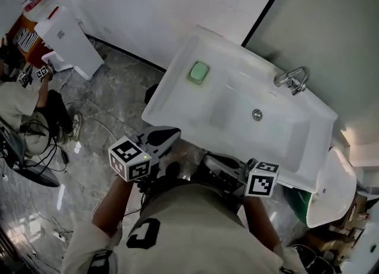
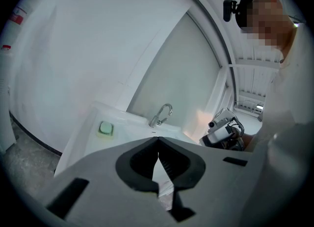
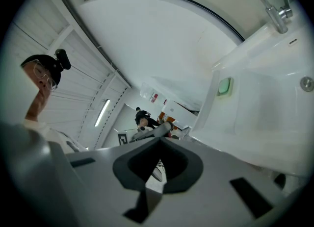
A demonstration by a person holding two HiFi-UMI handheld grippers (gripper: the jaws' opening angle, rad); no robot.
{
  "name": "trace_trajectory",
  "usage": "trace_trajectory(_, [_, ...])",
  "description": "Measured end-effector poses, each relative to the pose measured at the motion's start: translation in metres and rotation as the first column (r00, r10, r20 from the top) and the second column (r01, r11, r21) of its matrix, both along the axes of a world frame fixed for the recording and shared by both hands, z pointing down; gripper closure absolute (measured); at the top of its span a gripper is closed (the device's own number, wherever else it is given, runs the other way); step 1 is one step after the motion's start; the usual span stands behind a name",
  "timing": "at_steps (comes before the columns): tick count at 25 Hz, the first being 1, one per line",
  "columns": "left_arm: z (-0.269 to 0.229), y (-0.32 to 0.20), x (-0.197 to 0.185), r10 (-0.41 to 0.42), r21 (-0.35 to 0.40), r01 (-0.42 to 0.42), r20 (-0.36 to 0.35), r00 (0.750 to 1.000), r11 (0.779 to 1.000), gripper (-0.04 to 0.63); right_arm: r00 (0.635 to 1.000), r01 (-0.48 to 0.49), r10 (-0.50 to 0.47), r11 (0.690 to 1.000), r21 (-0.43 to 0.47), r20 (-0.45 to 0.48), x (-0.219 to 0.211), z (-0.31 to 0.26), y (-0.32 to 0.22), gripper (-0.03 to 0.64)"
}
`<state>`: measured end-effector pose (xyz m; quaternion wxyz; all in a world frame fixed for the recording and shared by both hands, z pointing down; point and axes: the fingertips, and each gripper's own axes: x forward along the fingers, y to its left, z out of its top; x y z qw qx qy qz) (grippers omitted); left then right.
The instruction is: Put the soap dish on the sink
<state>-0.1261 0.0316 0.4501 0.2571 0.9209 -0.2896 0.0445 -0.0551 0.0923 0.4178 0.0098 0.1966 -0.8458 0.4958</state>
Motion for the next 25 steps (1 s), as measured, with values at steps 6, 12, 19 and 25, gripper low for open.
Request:
trace_trajectory(6, [-0.003,0.014,-0.024,0.008,0.008,-0.007,-0.025,1.0,1.0,0.575,1.0,-0.002,0.002,1.0,-0.002,-0.015,-0.02,0.003,0.016,0.609])
trace_trajectory(12, [-0.001,0.033,-0.044,0.051,0.005,-0.051,-0.055,0.997,0.999,0.575,0.998,-0.04,0.039,0.999,-0.021,-0.045,-0.035,0.008,0.041,0.609])
trace_trajectory(19, [0.023,0.048,-0.03,0.149,-0.042,-0.151,-0.056,0.987,0.988,0.575,0.987,-0.156,0.153,0.985,-0.078,-0.041,-0.023,0.021,0.064,0.609])
trace_trajectory(25, [0.011,0.065,-0.005,0.248,-0.028,-0.25,-0.065,0.967,0.968,0.575,0.983,-0.181,0.179,0.983,-0.044,-0.041,-0.015,0.013,0.074,0.609])
